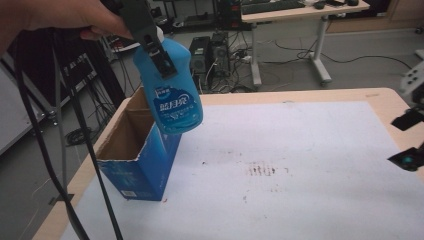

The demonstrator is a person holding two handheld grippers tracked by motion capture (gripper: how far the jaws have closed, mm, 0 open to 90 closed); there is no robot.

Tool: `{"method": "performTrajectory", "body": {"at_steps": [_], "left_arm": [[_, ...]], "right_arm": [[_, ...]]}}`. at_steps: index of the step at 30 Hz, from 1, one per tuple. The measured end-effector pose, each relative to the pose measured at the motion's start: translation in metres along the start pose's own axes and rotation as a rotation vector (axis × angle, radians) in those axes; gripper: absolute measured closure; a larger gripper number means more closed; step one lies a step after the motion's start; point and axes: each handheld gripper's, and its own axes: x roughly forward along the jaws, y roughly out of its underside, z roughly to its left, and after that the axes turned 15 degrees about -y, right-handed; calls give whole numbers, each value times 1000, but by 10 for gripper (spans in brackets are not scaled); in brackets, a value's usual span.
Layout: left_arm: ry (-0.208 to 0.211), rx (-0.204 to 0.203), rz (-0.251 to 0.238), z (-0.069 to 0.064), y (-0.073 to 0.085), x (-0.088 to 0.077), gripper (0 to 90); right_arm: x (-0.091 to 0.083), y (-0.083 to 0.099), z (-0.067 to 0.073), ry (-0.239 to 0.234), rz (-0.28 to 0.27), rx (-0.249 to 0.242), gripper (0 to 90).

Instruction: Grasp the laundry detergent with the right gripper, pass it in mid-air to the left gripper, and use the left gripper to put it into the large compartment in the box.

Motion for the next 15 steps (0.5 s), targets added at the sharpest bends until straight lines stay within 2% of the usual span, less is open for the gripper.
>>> {"method": "performTrajectory", "body": {"at_steps": [2, 3, 4, 6, 8, 15], "left_arm": [[-1, -32, 1, 5, 8, -2, 373], [-1, -32, 1, 5, 8, -2, 373], [-4, -61, 4, 10, 15, -3, 373], [-7, -87, 13, 15, 24, -5, 374], [-16, -113, 21, 19, 32, -5, 374], [-47, -180, 52, 32, 57, -7, 375]], "right_arm": [[-4, 1, -1, 8, 12, 13, 14], [-4, 1, -1, 8, 12, 13, 14], [-5, 1, -2, 16, 17, 11, 14], [-7, 2, -4, 48, 10, 29, 14], [-7, 3, -5, 58, 10, 34, 14], [-7, 5, -10, 80, 12, 42, 14]]}}
